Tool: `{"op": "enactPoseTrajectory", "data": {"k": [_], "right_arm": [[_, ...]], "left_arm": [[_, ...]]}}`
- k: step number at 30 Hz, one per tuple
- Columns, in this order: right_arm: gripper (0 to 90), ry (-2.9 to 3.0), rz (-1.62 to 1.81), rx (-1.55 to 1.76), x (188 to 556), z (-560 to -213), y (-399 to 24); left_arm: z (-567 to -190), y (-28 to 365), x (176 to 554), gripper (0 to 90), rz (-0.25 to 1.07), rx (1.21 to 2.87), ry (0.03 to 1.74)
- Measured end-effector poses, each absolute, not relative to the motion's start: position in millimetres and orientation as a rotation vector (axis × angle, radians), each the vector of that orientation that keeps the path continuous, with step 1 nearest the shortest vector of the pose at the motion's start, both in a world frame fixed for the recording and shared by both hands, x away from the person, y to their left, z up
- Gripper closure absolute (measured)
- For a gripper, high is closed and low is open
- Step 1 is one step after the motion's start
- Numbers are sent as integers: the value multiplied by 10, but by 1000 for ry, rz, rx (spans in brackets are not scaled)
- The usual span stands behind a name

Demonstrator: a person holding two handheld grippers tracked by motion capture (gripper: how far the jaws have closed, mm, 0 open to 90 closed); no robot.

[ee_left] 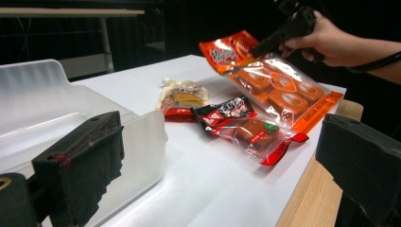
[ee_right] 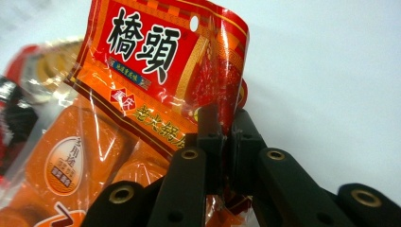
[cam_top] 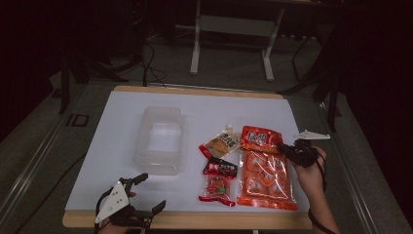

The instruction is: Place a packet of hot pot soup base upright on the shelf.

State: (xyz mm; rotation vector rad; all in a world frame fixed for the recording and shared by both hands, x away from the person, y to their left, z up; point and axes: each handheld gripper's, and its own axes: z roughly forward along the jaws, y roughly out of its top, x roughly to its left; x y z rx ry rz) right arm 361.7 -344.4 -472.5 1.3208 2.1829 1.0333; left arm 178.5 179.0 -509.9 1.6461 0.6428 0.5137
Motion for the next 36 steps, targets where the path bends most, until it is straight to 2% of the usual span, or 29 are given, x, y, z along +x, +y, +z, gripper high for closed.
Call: {"op": "enactPoseTrajectory", "data": {"k": [20,36], "right_arm": [[856,2109,1177,1144,3232,-4290,-3334],[860,2098,1330,931,2733,-3899,-3196]], "left_arm": [[-5076,1766,1776,18,505,1637,656],[-5051,1647,1738,18,478,1655,617]]}}
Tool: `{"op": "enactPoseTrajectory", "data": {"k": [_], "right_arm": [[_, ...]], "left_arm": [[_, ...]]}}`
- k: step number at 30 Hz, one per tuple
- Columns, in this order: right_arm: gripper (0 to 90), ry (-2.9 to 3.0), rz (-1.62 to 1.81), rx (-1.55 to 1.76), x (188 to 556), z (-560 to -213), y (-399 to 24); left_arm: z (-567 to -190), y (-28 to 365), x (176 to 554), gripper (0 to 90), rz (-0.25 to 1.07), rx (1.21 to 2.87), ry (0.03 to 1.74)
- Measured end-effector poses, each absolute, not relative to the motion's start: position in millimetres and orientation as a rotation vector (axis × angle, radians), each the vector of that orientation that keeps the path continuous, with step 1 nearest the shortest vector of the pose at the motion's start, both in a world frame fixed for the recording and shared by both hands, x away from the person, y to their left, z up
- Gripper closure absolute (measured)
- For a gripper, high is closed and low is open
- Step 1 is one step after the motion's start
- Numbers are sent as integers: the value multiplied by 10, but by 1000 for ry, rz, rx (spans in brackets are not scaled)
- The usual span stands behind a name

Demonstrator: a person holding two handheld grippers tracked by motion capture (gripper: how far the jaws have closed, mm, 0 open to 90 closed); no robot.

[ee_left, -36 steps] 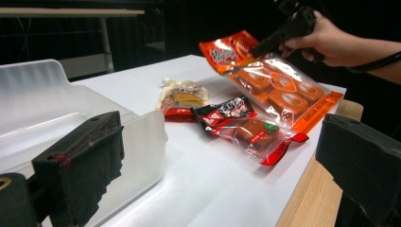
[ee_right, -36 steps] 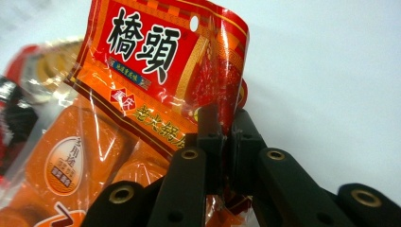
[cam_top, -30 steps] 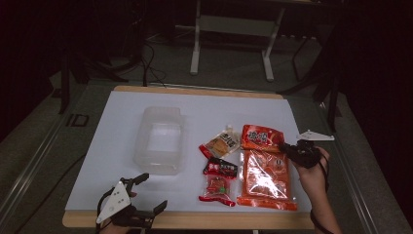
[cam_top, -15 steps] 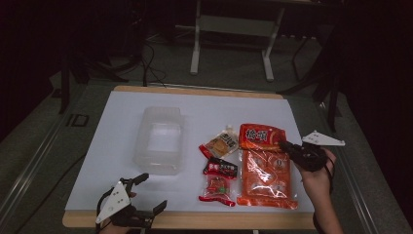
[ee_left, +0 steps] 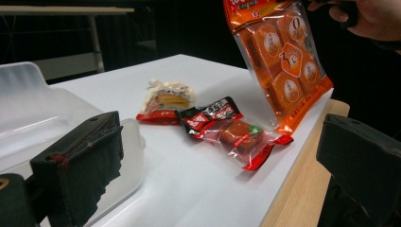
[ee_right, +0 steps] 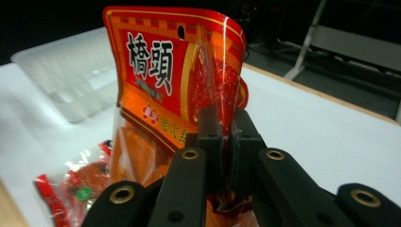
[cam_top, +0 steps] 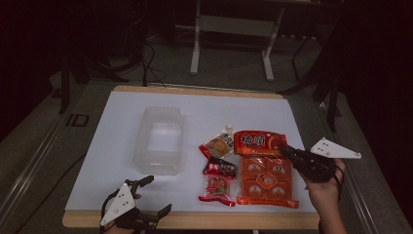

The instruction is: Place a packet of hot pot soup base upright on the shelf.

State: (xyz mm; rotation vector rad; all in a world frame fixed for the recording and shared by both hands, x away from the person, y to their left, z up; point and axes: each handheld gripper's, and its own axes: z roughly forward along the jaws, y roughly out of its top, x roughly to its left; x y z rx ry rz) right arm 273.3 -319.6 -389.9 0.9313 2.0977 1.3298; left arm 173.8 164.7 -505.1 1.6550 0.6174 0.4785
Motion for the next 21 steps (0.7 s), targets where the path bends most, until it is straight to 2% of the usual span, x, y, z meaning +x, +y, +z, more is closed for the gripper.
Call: {"op": "enactPoseTrajectory", "data": {"k": [9,21], "right_arm": [[863,2074,1384,802,2510,-3637,-3084],[863,2043,1475,744,2427,-3330,-2946]], "left_arm": [[-4969,1527,1741,18,448,1653,594],[-4721,1364,1863,18,388,1630,556]]}}
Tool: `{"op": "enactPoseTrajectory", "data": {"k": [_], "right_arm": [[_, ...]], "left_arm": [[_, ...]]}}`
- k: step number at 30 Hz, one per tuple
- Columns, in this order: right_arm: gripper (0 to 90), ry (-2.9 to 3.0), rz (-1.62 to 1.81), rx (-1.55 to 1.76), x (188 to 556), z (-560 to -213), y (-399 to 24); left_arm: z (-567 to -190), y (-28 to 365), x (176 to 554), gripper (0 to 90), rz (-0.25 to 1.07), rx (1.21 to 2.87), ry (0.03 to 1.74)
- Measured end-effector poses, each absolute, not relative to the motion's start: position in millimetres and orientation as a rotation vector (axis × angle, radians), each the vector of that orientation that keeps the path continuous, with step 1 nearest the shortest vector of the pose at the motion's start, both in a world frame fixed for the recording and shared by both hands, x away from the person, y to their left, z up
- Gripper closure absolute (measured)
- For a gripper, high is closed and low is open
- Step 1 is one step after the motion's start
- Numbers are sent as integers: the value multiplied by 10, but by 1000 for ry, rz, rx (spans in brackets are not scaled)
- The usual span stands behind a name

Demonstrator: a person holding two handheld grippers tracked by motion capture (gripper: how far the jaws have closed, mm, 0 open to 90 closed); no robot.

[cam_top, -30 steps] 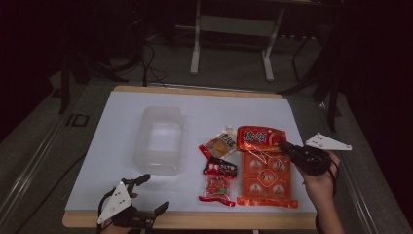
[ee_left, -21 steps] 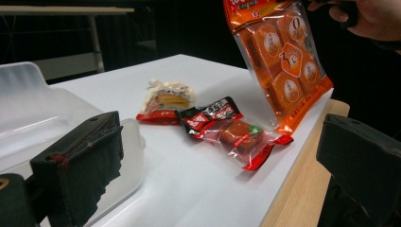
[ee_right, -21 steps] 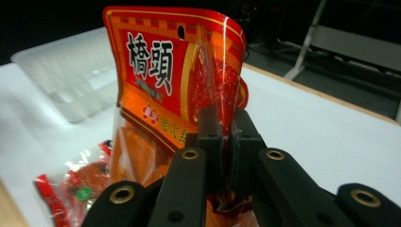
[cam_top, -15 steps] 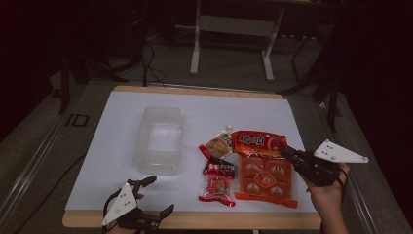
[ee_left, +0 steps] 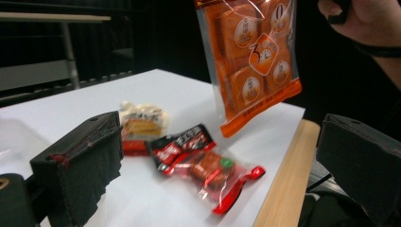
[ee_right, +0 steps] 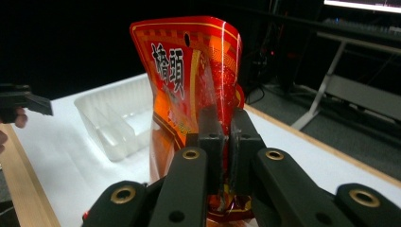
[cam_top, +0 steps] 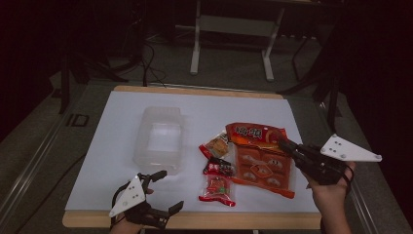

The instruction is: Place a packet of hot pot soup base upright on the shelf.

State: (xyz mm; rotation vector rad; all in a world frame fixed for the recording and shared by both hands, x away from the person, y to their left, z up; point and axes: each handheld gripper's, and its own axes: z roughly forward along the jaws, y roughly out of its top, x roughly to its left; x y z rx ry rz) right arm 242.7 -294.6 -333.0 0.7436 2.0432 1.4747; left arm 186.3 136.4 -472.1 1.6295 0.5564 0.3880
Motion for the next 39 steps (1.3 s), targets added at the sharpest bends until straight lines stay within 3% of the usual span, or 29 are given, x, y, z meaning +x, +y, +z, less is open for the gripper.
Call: {"op": "enactPoseTrajectory", "data": {"k": [22,31,38,39], "right_arm": [[864,2107,1594,569,2227,-3105,-2489],[868,2139,1594,523,2227,-3124,-2350],[867,2149,1612,506,2231,-3158,-2308],[867,2156,1609,505,2238,-3161,-2303]], "left_arm": [[-4267,913,2351,18,339,1659,489],[-4289,677,2592,24,173,1683,430],[-4327,574,2661,188,98,1705,351],[-4325,571,2664,246,85,1701,334]]}}
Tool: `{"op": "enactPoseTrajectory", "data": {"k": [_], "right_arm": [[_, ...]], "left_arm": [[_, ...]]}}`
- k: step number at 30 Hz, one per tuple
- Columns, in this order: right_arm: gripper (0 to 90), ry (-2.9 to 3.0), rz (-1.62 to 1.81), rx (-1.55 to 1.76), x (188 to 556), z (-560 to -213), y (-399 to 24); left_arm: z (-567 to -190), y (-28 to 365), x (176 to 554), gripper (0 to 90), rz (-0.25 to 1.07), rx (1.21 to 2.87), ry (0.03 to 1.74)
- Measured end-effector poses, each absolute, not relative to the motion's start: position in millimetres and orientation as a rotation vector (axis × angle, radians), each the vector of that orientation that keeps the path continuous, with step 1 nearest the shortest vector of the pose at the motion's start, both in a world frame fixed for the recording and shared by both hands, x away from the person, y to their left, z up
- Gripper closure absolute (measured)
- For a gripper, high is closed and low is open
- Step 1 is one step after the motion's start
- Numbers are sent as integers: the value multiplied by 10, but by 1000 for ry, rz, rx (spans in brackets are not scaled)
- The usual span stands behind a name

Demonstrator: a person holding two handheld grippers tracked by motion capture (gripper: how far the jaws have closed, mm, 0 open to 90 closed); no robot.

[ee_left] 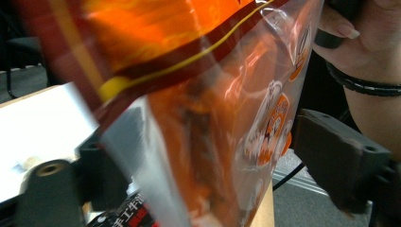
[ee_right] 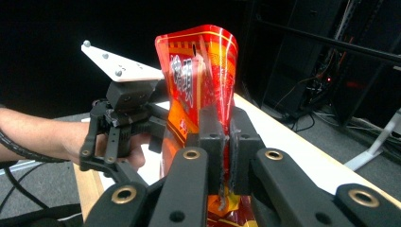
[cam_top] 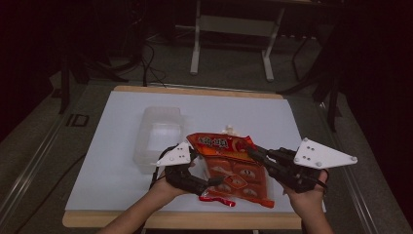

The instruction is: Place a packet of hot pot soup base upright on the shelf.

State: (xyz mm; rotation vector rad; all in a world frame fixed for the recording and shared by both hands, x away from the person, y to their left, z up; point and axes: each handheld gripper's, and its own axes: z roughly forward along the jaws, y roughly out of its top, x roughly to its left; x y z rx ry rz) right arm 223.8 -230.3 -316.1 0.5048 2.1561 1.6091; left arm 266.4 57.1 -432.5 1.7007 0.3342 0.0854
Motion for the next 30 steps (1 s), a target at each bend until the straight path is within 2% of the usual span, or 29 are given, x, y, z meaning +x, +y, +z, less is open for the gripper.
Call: {"op": "enactPoseTrajectory", "data": {"k": [6,8,9,10,15,25,27,30], "right_arm": [[867,2163,1602,503,2255,-3190,-2282],[866,2161,1594,510,2260,-3195,-2282],[866,2161,1601,512,2270,-3200,-2289],[865,2165,1595,518,2286,-3208,-2301],[865,2166,1614,523,2303,-3211,-2327],[832,2116,1657,510,2314,-3153,-2374],[794,2092,1666,512,2308,-3137,-2388],[652,2066,1702,528,2313,-3105,-2435]], "left_arm": [[-4308,611,2661,572,77,1678,313],[-4308,617,2662,646,59,1673,309],[-4282,619,2633,646,78,1695,279],[-4266,613,2611,704,99,1705,271],[-4220,630,2616,713,85,1714,264],[-4020,654,2617,715,155,1722,247],[-3971,647,2617,716,169,1728,246],[-3910,638,2629,716,191,1757,252]]}}
